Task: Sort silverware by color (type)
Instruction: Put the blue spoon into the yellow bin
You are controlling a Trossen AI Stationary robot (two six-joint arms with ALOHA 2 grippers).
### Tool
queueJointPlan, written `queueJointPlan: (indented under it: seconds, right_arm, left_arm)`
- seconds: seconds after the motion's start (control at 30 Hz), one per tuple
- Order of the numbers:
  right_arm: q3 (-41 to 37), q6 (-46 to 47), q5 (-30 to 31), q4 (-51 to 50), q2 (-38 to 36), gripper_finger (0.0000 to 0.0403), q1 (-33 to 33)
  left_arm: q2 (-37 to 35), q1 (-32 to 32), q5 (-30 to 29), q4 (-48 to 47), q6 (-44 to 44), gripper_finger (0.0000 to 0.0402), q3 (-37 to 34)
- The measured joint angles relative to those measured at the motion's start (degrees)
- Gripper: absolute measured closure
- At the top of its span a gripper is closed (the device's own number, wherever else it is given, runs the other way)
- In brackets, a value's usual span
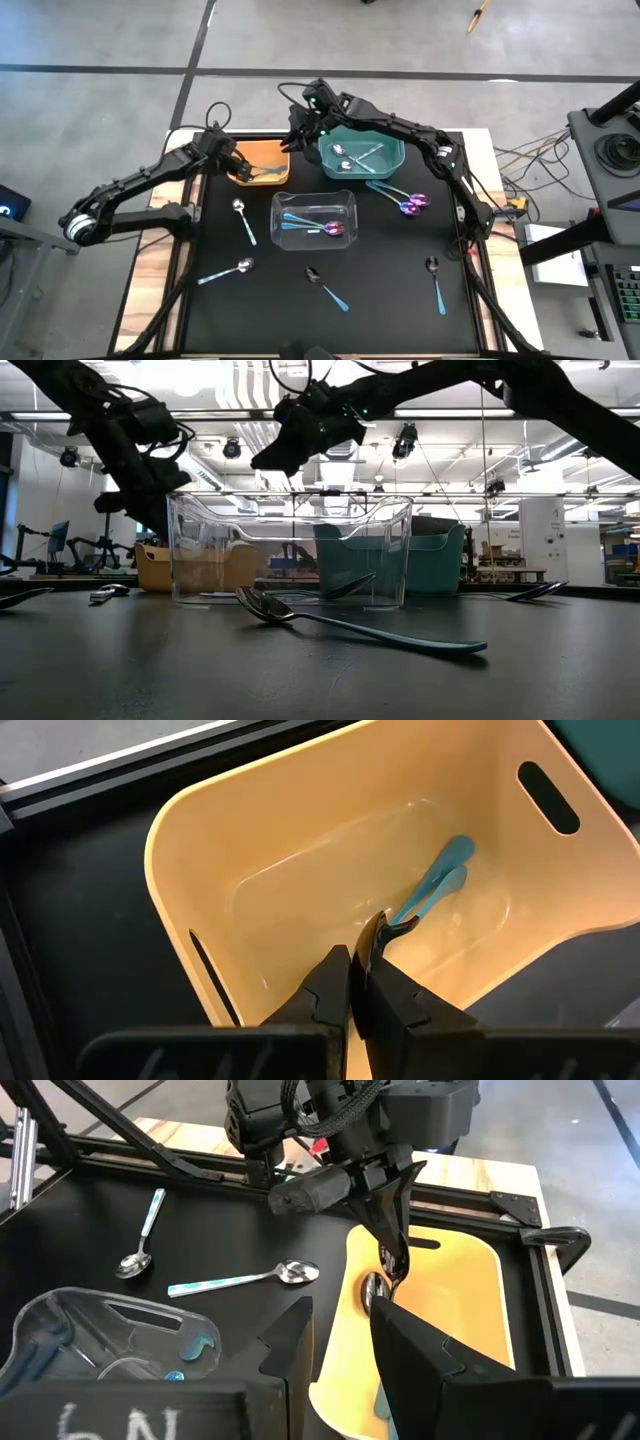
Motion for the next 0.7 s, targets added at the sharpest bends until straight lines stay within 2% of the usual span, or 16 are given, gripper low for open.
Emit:
queueJointPlan:
  seconds: [0.3, 0.47, 0.7]
  right_arm:
    - [-0.3, 0.5, 0.2, 0.0, 0.0, 0.031, 0.0]
    - [-0.3, 0.5, 3.4, 0.0, 0.0, 0.031, 0.0]
    - [-0.3, 0.5, 3.6, 0.0, 0.0, 0.031, 0.0]
  left_arm:
    - [0.0, 0.0, 0.0, 0.0, 0.0, 0.0401, 0.0]
    - [0.0, 0.0, 0.0, 0.0, 0.0, 0.0401, 0.0]
    - [0.0, 0.0, 0.0, 0.0, 0.0, 0.0401, 0.0]
